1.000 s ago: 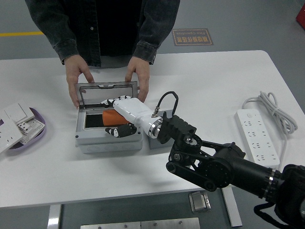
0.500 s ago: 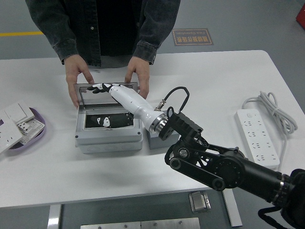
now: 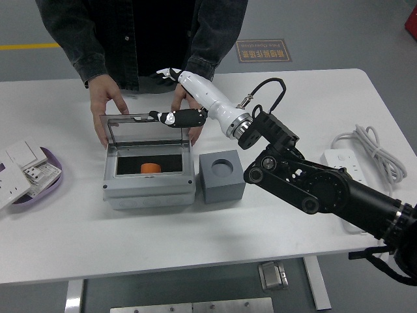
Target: Pick up the cylinder from the cube,place it in the box,flap close box
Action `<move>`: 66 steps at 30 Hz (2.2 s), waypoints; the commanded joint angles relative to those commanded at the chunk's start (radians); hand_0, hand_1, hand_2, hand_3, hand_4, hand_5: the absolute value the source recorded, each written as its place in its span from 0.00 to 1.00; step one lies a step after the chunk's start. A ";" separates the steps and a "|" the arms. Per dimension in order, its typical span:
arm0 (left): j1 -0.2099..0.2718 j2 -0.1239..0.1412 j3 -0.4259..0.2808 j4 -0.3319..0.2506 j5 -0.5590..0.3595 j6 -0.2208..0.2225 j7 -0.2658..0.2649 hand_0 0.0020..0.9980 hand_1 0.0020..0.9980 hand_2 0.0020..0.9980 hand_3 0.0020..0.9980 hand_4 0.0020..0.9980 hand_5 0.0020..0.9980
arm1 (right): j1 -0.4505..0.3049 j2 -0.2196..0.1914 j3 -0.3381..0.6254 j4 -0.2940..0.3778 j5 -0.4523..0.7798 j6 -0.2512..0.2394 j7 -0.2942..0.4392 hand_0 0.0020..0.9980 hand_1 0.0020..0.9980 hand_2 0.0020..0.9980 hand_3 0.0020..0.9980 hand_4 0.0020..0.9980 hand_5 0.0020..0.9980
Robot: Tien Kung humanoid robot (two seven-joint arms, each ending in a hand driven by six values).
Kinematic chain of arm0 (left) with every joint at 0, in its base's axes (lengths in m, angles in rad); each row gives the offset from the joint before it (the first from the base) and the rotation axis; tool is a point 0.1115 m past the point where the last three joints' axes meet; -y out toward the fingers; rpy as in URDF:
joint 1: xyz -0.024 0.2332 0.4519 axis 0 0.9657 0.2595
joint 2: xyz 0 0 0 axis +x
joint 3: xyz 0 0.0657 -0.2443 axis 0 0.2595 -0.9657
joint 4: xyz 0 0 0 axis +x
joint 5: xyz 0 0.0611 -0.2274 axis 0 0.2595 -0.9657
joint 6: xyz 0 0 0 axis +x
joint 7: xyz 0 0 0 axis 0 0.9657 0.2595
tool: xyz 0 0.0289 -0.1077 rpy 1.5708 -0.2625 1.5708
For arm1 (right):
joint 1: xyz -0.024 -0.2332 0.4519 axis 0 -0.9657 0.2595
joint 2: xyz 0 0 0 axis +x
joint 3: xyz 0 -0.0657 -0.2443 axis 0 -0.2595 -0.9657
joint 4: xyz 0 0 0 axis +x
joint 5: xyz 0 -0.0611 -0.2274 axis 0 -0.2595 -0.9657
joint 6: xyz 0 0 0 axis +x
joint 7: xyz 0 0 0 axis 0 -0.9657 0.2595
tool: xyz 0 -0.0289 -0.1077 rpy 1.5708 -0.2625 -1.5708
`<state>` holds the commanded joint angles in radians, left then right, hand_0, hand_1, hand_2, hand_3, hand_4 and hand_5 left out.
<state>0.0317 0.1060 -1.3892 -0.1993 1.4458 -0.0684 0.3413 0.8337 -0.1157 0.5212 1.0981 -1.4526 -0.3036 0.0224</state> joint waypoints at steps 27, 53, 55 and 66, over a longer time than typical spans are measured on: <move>0.010 -0.002 0.068 0.012 -0.069 0.004 -0.028 0.61 0.61 0.56 0.60 0.66 0.21 | -0.158 -0.109 -0.123 0.257 -0.100 -0.006 -0.052 0.80 0.71 0.72 0.77 0.81 0.34; 0.037 0.023 0.128 0.005 -0.148 0.037 -0.032 0.61 0.61 0.56 0.60 0.66 0.21 | -0.587 -0.220 0.473 0.598 -0.073 0.004 0.088 0.75 0.69 0.71 0.73 0.67 0.34; 0.035 0.026 0.140 0.005 -0.160 0.040 -0.036 0.61 0.61 0.56 0.60 0.66 0.21 | -0.634 -0.209 0.545 0.617 -0.032 0.013 0.120 0.75 0.69 0.71 0.73 0.67 0.34; 0.018 0.042 0.220 0.006 -0.231 0.059 -0.065 0.61 0.61 0.56 0.60 0.66 0.21 | -0.763 -0.149 0.921 0.628 0.181 0.050 0.237 0.74 0.68 0.70 0.71 0.70 0.35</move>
<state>0.0495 0.1475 -1.1694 -0.1936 1.2151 -0.0098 0.2758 0.0708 -0.2650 1.4419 1.7264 -1.2716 -0.2540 0.2592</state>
